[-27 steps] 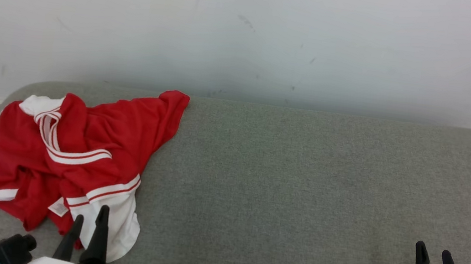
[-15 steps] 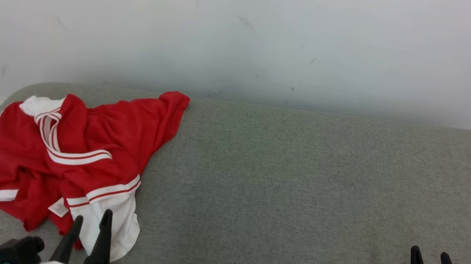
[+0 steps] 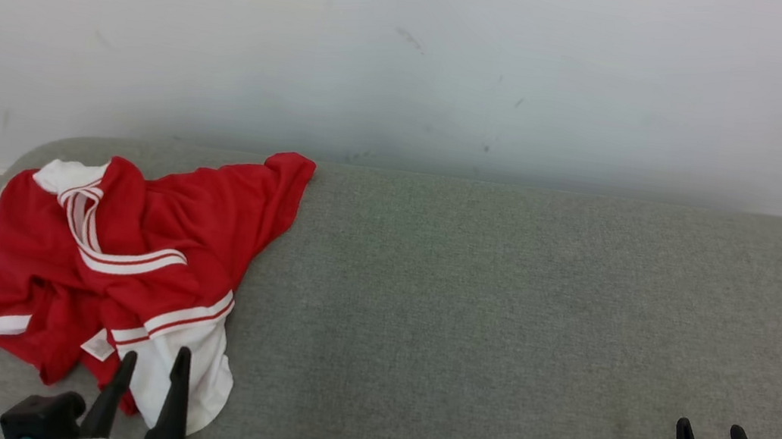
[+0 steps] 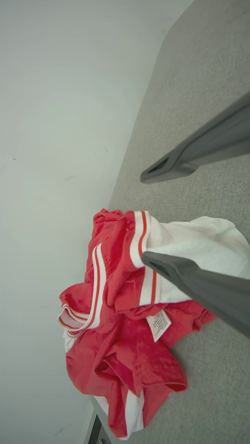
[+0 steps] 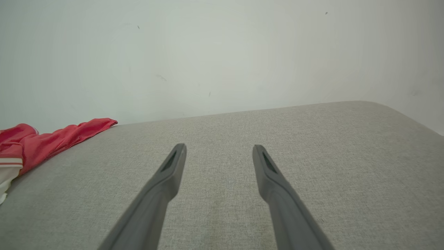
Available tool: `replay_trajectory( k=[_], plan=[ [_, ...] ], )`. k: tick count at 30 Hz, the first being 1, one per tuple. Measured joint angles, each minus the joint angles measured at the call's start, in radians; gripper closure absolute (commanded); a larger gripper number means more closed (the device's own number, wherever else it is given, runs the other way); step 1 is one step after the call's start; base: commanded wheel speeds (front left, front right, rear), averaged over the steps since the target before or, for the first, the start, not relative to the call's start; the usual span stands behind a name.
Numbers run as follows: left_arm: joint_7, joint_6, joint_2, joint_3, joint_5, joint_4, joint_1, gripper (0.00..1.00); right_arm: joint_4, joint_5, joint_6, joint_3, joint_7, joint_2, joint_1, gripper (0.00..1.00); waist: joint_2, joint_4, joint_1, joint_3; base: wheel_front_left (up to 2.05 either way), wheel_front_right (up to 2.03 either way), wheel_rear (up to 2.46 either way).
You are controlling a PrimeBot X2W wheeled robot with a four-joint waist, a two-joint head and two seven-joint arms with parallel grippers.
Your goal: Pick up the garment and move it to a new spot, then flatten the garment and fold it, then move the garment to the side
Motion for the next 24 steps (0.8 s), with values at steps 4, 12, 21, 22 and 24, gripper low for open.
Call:
replay_trajectory(
  k=[4,12,21,22,24],
  plan=[
    [-0.009,0.0,0.0,-0.004,0.042,0.0,0.003,0.0,0.003,-0.019,0.0,-0.005,-0.009,0.002,0.005,0.0,0.0,0.001,0.0,-0.002,0.0,0.0,0.0],
    [-0.025,0.0,0.001,-0.012,0.113,0.0,0.012,0.0,0.003,-0.079,0.0,-0.002,-0.025,0.001,0.008,0.0,0.0,0.002,0.0,-0.004,0.0,0.0,0.0],
    [-0.038,0.001,0.002,-0.021,0.185,-0.002,0.015,0.0,0.003,-0.13,0.0,0.002,-0.042,0.0,0.009,0.0,0.0,0.005,0.0,-0.004,0.0,0.0,0.0],
    [-0.044,0.002,0.002,-0.023,0.192,-0.002,0.016,0.0,0.003,-0.131,0.0,0.002,-0.044,0.0,0.01,0.0,0.0,0.006,0.0,-0.005,0.0,0.0,0.0],
    [-0.046,0.005,0.002,-0.025,0.213,-0.002,0.018,0.0,0.003,-0.141,0.0,0.005,-0.046,-0.002,0.011,0.0,0.0,0.006,0.0,-0.005,0.0,0.0,0.0]
  ],
)
